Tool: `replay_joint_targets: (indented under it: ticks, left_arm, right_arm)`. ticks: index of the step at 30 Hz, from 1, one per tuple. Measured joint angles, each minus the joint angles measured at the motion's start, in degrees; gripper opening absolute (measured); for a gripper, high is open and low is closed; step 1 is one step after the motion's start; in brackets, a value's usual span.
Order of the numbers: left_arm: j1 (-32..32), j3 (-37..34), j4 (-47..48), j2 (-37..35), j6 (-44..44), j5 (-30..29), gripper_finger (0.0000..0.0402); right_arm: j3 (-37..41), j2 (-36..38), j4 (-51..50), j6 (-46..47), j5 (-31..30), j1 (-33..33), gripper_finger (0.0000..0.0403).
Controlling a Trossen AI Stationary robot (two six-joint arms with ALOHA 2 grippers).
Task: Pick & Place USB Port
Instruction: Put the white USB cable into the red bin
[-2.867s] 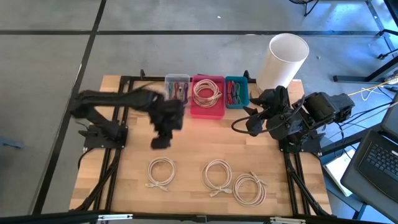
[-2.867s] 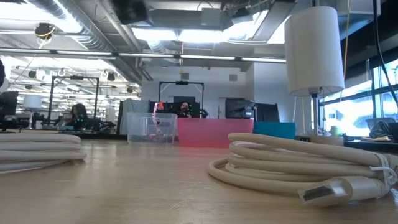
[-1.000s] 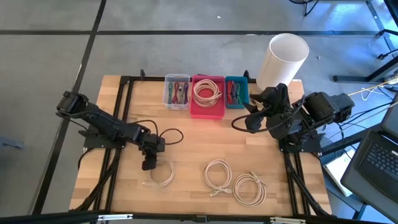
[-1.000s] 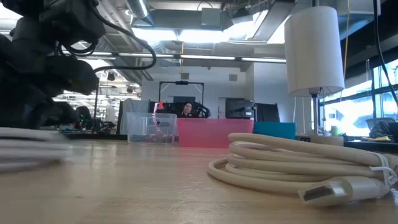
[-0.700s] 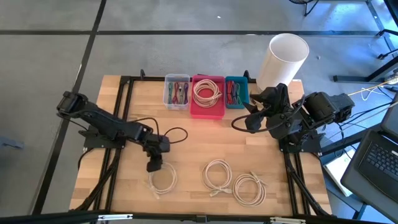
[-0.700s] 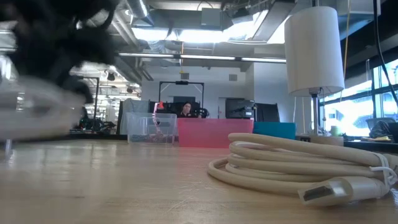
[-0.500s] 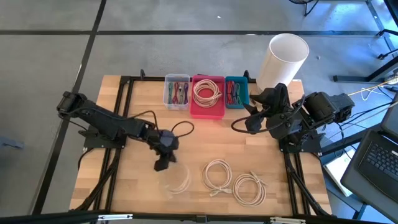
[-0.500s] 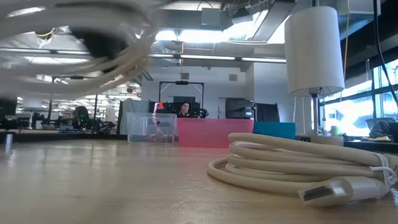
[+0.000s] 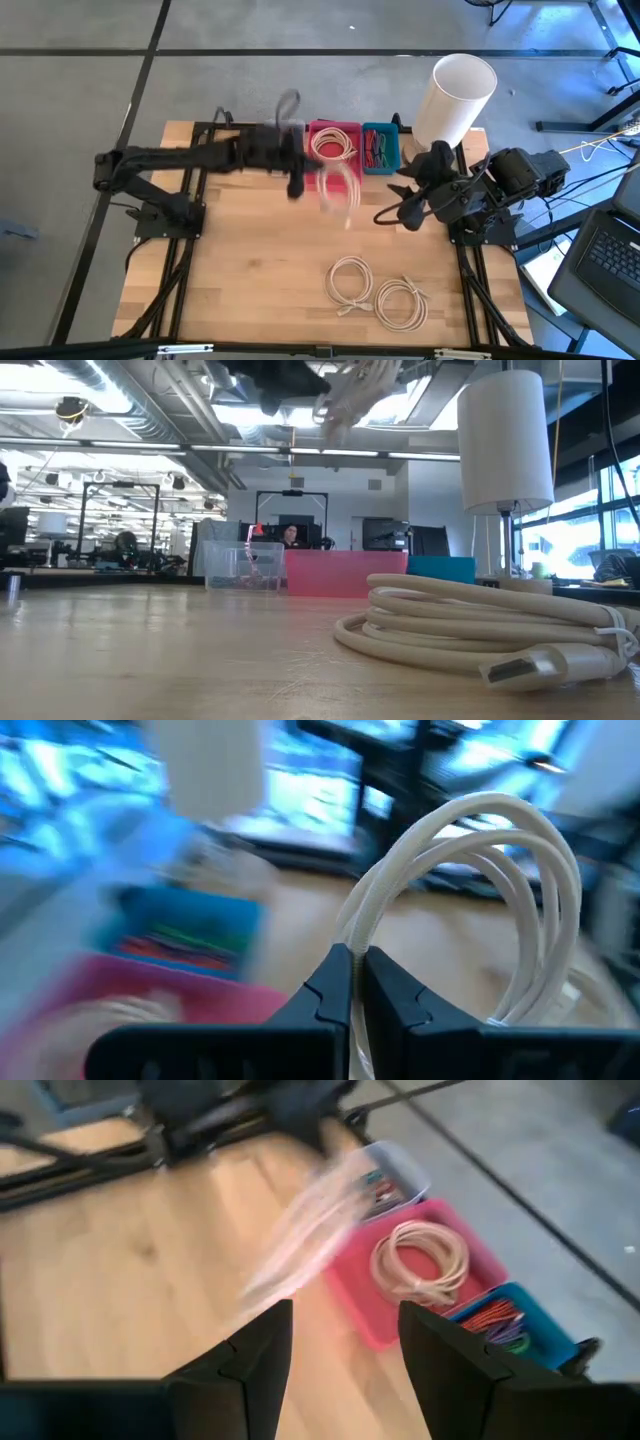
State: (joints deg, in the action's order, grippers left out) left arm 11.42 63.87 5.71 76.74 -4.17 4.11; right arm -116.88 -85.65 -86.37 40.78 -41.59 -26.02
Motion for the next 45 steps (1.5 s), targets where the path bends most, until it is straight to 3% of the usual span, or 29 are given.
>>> replay_joint_targets:
  ticks: [5, 10, 15, 20, 27, 31, 34, 41, 43, 45]
  left_arm:
    - [13.8, 7.9, 5.0, 3.5, 2.8, 3.2, 0.0004]
    - [22.4, 19.9, 18.4, 13.1, 3.6, 8.6, 0.0004]
    - [23.6, 30.3, 29.7, 24.8, 10.2, 11.1, 0.0003]
    - [23.1, 33.7, 31.2, 32.2, 12.6, 11.4, 0.0003]
    - [23.2, 33.8, 29.9, 35.1, 13.5, 11.0, 0.0003]
    - [23.3, 33.8, 27.1, 35.1, 14.4, 10.0, 0.0003]
    - [23.7, 33.8, 26.2, 35.1, 15.8, 9.4, 0.0003]
    - [25.6, 33.8, 26.3, 35.1, 18.3, 7.5, 0.0003]
    - [26.3, 33.8, 26.8, 35.1, 18.3, 7.5, 0.0003]
    - [26.8, 33.8, 27.7, 35.3, 18.4, 7.6, 0.0003]
  right_arm:
    - [0.0, 0.0, 0.0, -0.8, 6.3, 0.0, 0.0186]
    - [0.0, 0.0, 0.0, -0.6, 8.6, 0.0, 0.0186]
    - [0.0, 0.0, 6.0, 0.8, 8.4, 0.0, 0.0186]
    - [0.1, 1.0, 15.3, -5.3, 7.4, 0.0, 0.0186]
    - [0.0, 9.5, 22.3, -15.4, -5.1, -6.2, 0.0186]
    - [0.8, 13.3, 27.9, -24.6, -5.8, -11.4, 0.0186]
    - [6.6, 16.7, 33.9, -27.3, -5.2, -13.4, 0.0186]
    - [36.3, 29.8, 62.8, -32.4, 1.3, -13.7, 0.0186]
    - [43.0, 33.8, 71.6, -37.1, 5.0, -12.9, 0.0186]
    - [47.3, 37.0, 74.1, -39.6, 6.7, -11.6, 0.0186]
